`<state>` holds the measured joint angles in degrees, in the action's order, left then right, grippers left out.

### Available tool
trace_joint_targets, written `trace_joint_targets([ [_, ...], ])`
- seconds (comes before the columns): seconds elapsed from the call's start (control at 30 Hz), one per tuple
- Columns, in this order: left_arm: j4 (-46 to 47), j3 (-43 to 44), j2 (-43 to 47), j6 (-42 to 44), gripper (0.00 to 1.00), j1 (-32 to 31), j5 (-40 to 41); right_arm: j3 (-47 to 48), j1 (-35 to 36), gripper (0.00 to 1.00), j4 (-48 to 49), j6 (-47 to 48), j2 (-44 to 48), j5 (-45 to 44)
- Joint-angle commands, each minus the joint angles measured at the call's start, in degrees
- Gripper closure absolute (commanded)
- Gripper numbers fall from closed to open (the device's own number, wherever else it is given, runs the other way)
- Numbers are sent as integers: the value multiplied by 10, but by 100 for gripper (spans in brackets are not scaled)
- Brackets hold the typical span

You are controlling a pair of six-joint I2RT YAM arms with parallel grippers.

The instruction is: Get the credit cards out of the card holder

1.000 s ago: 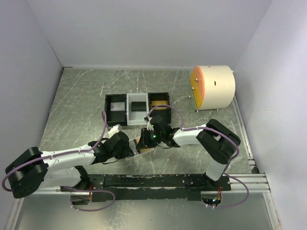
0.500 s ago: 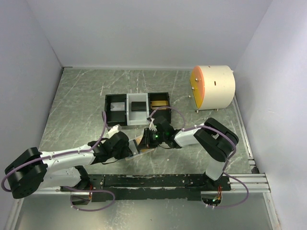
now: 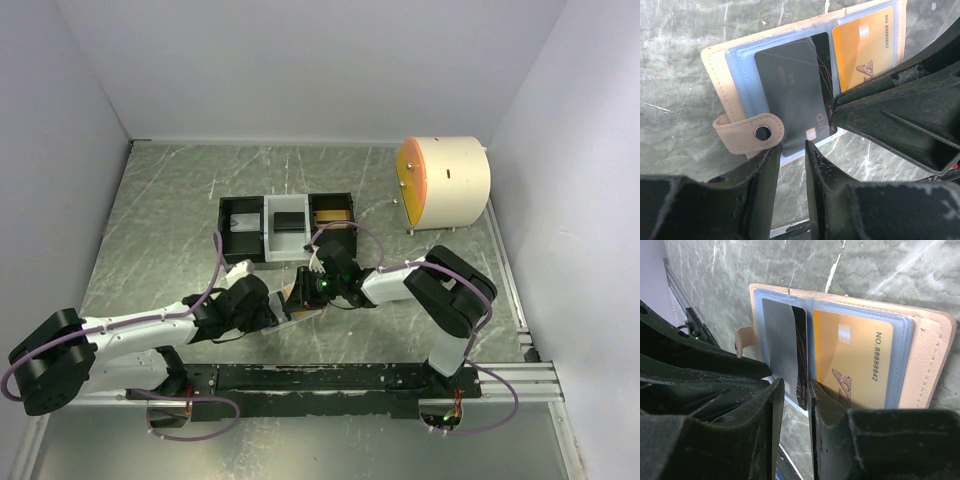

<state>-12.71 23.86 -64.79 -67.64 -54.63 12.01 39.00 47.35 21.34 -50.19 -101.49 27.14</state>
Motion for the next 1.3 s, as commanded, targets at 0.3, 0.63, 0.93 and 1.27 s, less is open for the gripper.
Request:
trace_joint_targets([
  [0.3,-69,24,-22,4,61,2,40,-8,3,74,-86,42,9,-78],
  [0.63,-43,15,-55,8,68,1,12,0,16,74,-82,39,6,-73],
  [0.93,-58,12,-59,-3,73,-7,14,-9,10,78,-42,15,21,-46],
  [1.27,-75,14,-49,-6,74,-7,23,-12,-11,80,-26,9,36,2],
])
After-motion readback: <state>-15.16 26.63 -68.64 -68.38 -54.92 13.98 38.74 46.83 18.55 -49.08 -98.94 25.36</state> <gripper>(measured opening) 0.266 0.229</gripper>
